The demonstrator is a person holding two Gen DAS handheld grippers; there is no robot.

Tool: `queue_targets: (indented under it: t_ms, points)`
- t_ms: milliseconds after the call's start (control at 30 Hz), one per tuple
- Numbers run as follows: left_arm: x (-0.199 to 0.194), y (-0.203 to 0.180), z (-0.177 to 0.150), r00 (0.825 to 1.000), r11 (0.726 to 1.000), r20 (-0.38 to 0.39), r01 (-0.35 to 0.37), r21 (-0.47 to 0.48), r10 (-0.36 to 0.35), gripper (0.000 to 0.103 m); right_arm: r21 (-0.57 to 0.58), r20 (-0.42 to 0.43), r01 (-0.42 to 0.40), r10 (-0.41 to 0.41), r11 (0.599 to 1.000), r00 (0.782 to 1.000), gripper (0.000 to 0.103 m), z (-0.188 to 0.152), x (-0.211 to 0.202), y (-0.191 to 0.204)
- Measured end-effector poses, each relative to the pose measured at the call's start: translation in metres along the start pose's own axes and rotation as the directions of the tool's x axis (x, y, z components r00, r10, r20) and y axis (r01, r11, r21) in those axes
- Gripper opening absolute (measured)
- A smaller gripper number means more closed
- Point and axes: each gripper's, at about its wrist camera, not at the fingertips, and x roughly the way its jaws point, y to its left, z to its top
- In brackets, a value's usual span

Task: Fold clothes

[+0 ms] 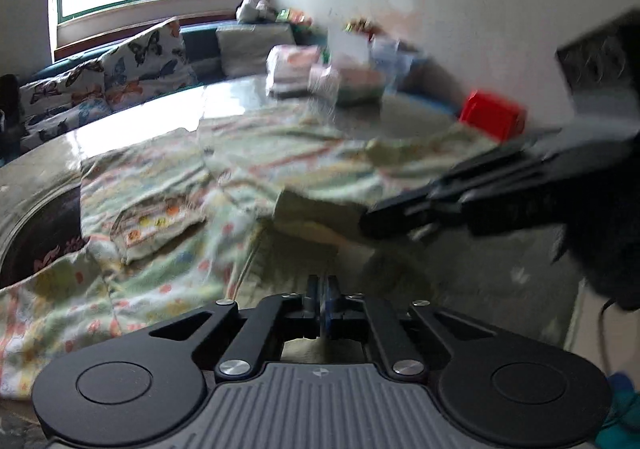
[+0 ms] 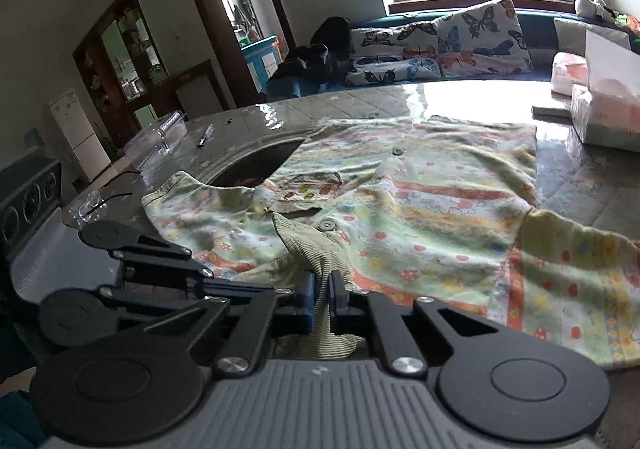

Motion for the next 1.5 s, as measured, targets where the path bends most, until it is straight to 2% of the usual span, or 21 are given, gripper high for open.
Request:
queue_targets:
  t_ms: [67, 133, 200, 267, 367, 433, 500, 600, 767, 867, 1000, 1033, 1067, 1133, 1267, 1367, 1433, 1500]
  points:
    - [-0.001, -0.003, -0.001, 1.0, 1.0, 0.004, 0.023, 0.017, -0.023, 0.002, -0.028, -0.005, -0.005, 0.005, 1.0, 1.0, 0.006, 0.0, -0.001, 0.005]
    - [0.007, -0.007, -0.006, 0.999, 0.999, -0.031, 0.027, 0.04, -0.026, 0.002, -0.055, -0.023, -0.009, 0.008, 0.998, 1.0, 0.006, -0.001, 0.002, 0.01]
    - [0.017, -0.005, -0.012, 0.997, 0.999, -0.064, 0.034, 0.018, -0.033, 0.002, -0.082, -0.044, -0.006, 0.002, 0.997, 0.999, 0.006, -0.004, 0.006, 0.015]
    - [0.014, -0.004, -0.011, 0.998, 1.0, -0.051, 0.026, 0.0, -0.026, 0.002, -0.088, -0.041, 0.001, -0.004, 0.996, 0.999, 0.006, -0.005, 0.005, 0.016]
    - [-0.003, -0.001, -0.005, 1.0, 1.0, 0.026, -0.012, 0.003, 0.012, 0.005, -0.069, -0.028, 0.002, -0.004, 0.998, 1.0, 0.006, -0.002, 0.0, 0.012]
    - [-0.007, 0.0, -0.006, 0.999, 0.999, 0.036, -0.033, 0.027, 0.032, 0.011, -0.057, -0.022, 0.003, -0.004, 0.998, 1.0, 0.006, 0.002, -0.001, 0.009]
    - [-0.006, 0.0, -0.008, 0.998, 0.997, 0.022, -0.055, 0.06, 0.054, 0.031, -0.05, -0.018, 0.004, -0.005, 0.999, 1.0, 0.006, 0.003, -0.001, 0.007]
    - [0.002, -0.004, -0.012, 0.997, 0.993, 0.005, -0.08, 0.09, 0.08, 0.034, -0.045, -0.02, 0.0, -0.001, 0.999, 1.0, 0.006, 0.002, 0.0, 0.008]
    - [-0.005, -0.014, -0.011, 0.983, 0.976, 0.053, -0.182, 0.117, 0.177, 0.034, -0.036, -0.012, 0.003, -0.004, 0.999, 1.0, 0.006, 0.001, -0.002, 0.005]
    - [-0.002, -0.017, -0.013, 0.959, 0.948, 0.086, -0.28, 0.152, 0.27, 0.034, -0.024, -0.007, 0.005, -0.005, 1.0, 1.0, 0.006, 0.002, -0.003, 0.003]
    - [0.004, -0.014, -0.015, 0.967, 0.955, 0.06, -0.255, 0.152, 0.248, 0.03, -0.017, -0.004, 0.004, -0.004, 1.0, 1.0, 0.006, 0.001, -0.003, 0.002]
    - [0.005, -0.015, -0.015, 0.97, 0.957, 0.056, -0.242, 0.159, 0.236, 0.025, -0.015, -0.003, 0.004, -0.004, 1.0, 1.0, 0.006, 0.001, -0.003, 0.001]
    - [0.006, -0.016, -0.016, 0.973, 0.959, 0.052, -0.23, 0.166, 0.224, 0.01, -0.015, -0.001, 0.005, -0.005, 1.0, 1.0, 0.006, 0.001, -0.003, 0.001]
    - [0.005, -0.019, -0.015, 0.979, 0.963, 0.058, -0.205, 0.177, 0.197, 0.004, -0.017, 0.003, 0.006, -0.006, 1.0, 1.0, 0.006, 0.002, -0.004, 0.002]
    - [0.004, -0.026, -0.017, 0.989, 0.965, 0.067, -0.147, 0.216, 0.136, 0.003, -0.04, 0.004, 0.002, -0.002, 0.999, 1.0, 0.006, 0.003, -0.004, 0.006]
    - [0.016, -0.021, -0.02, 0.994, 0.976, 0.024, -0.106, 0.192, 0.103, 0.003, -0.072, -0.032, -0.016, 0.013, 0.997, 0.999, 0.007, 0.001, 0.003, 0.011]
    - [0.019, -0.018, -0.021, 0.996, 0.98, 0.013, -0.091, 0.175, 0.09, 0.003, -0.109, -0.07, -0.028, 0.02, 0.994, 0.997, 0.02, -0.002, 0.009, 0.017]
    - [0.015, -0.017, -0.021, 0.997, 0.982, 0.011, -0.078, 0.174, 0.077, 0.007, -0.132, -0.089, -0.042, 0.031, 0.99, 0.996, 0.023, -0.005, 0.01, 0.021]
